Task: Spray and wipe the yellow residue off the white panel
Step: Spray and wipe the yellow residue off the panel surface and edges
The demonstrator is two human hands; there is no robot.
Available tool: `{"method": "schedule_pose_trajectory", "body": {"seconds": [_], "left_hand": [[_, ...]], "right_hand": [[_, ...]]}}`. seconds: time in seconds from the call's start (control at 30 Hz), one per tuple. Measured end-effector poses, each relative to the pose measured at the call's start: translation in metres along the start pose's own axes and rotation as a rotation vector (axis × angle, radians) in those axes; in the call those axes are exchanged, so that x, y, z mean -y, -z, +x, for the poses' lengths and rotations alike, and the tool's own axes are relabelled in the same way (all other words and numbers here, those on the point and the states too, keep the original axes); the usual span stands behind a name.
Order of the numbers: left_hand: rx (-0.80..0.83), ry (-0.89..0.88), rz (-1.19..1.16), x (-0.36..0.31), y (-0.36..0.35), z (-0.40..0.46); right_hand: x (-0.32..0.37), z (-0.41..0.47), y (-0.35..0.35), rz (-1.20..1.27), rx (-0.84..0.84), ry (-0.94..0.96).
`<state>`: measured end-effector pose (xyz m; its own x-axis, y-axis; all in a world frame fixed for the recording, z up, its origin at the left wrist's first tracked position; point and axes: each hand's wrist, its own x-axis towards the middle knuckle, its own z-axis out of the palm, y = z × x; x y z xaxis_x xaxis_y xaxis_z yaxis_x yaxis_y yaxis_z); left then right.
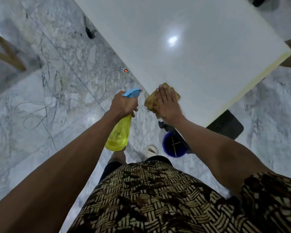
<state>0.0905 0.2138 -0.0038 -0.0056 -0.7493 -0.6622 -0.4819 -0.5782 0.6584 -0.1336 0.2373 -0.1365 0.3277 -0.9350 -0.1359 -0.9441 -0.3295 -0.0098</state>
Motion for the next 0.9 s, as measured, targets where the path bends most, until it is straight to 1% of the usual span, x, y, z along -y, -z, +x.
{"method": "schedule_pose_trajectory", "body": {"seconds": [0.17,0.3,0.43,0.67,0.8,0.9], "left_hand": [[0.018,-0.011,0.007,0.005,-0.051,-0.029],[0.016,-0.004,0.014,0.008,-0.076,-0.048],[0.022,0.004,0.068,0.008,-0.090,-0.060],[0.000,-0.014,0.084,0.009,-0.100,-0.072],[0.041,-0.092,0.069,0.010,-0.108,-0.077],[0.068,-0.138,0.057,0.009,-0.117,-0.081]], "right_hand": [[-0.017,-0.056,0.000,-0.001,0.032,0.034],[-0.025,-0.089,-0.003,0.016,0.043,0.028],[-0.027,-0.120,-0.007,0.030,0.023,-0.002],[-0.032,-0.178,-0.008,-0.034,0.078,-0.044],[-0.034,-0.213,-0.015,0.043,0.080,-0.113],[-0.045,-0.237,-0.019,0.256,0.052,-0.101]]}}
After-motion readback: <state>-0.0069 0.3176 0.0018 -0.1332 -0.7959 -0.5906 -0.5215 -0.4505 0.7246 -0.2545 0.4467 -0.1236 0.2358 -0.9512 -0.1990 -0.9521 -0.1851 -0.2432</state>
